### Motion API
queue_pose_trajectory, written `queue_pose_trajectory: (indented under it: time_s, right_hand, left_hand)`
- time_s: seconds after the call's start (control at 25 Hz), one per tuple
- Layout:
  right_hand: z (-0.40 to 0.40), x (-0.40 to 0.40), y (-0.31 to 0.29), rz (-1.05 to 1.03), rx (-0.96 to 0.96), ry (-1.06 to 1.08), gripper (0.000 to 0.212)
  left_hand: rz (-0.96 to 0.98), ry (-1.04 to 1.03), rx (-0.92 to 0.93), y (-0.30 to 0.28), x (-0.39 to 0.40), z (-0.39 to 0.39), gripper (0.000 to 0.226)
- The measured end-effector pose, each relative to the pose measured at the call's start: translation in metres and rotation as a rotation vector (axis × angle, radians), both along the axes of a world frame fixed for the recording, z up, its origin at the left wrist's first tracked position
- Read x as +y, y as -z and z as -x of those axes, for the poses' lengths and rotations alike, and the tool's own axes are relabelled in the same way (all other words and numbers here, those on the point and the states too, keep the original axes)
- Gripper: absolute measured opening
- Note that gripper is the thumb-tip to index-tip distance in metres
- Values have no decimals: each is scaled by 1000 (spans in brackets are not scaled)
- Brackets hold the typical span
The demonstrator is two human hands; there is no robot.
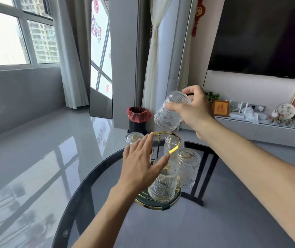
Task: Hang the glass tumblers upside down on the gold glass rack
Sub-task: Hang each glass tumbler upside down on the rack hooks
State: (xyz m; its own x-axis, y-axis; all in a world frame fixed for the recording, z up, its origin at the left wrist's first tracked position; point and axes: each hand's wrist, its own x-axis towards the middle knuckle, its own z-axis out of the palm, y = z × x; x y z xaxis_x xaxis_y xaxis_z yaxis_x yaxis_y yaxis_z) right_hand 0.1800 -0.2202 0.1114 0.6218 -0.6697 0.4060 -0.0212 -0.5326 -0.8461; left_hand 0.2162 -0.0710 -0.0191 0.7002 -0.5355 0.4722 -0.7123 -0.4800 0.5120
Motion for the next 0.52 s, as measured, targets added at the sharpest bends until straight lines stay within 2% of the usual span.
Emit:
queue_pose_trajectory:
  time_s: [0.24, 0.52]
  right_hand:
    - [-60, -9, 8, 182, 303, -87, 70]
    - [-80, -12, 32, 177, 522, -96, 56]
  left_hand:
    - [-12, -31, -93, 11, -1, -2, 79]
    - [14, -36, -53, 12, -1, 2, 82]
